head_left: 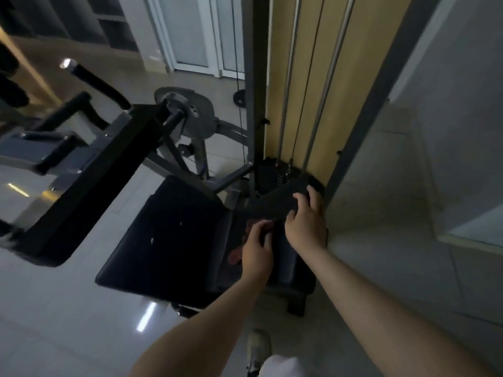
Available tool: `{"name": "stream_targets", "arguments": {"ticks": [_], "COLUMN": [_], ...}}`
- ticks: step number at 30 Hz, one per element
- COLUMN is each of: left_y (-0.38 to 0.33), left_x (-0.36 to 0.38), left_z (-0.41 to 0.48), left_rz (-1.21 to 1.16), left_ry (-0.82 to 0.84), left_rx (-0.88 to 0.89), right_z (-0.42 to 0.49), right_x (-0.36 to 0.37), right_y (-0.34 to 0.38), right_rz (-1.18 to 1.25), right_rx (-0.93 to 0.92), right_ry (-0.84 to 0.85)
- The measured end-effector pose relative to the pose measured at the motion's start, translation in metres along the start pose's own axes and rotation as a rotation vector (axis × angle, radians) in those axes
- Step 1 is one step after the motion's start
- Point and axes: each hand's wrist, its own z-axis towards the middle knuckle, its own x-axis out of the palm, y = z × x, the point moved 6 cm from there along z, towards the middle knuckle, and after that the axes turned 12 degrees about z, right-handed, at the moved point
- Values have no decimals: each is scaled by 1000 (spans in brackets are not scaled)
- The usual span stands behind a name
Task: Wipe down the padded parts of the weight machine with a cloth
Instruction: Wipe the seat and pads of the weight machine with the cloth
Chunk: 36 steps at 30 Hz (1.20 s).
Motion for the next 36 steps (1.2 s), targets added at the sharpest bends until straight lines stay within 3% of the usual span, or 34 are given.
{"name": "stream_targets", "arguments": {"ticks": [10, 20, 24, 32, 36], "left_y": [-78, -6, -9, -77, -77], "left_x": [33, -7, -10, 23, 25], "left_z": [106, 32, 38, 104, 97], "left_rz": [-96, -29, -50, -131, -77], "left_ry": [245, 498, 641, 723, 725], "left_rx": [147, 455, 381, 319, 440], "right_z": [23, -20, -46, -43, -44], "right_x": [-7, -7, 3, -3, -4], "right_y": [-8, 6, 15, 17, 17], "right_rz": [120, -36, -113, -126, -97], "right_rx": [125, 334, 396, 420, 406], "right_ry": [-172, -294, -336, -450, -507]}}
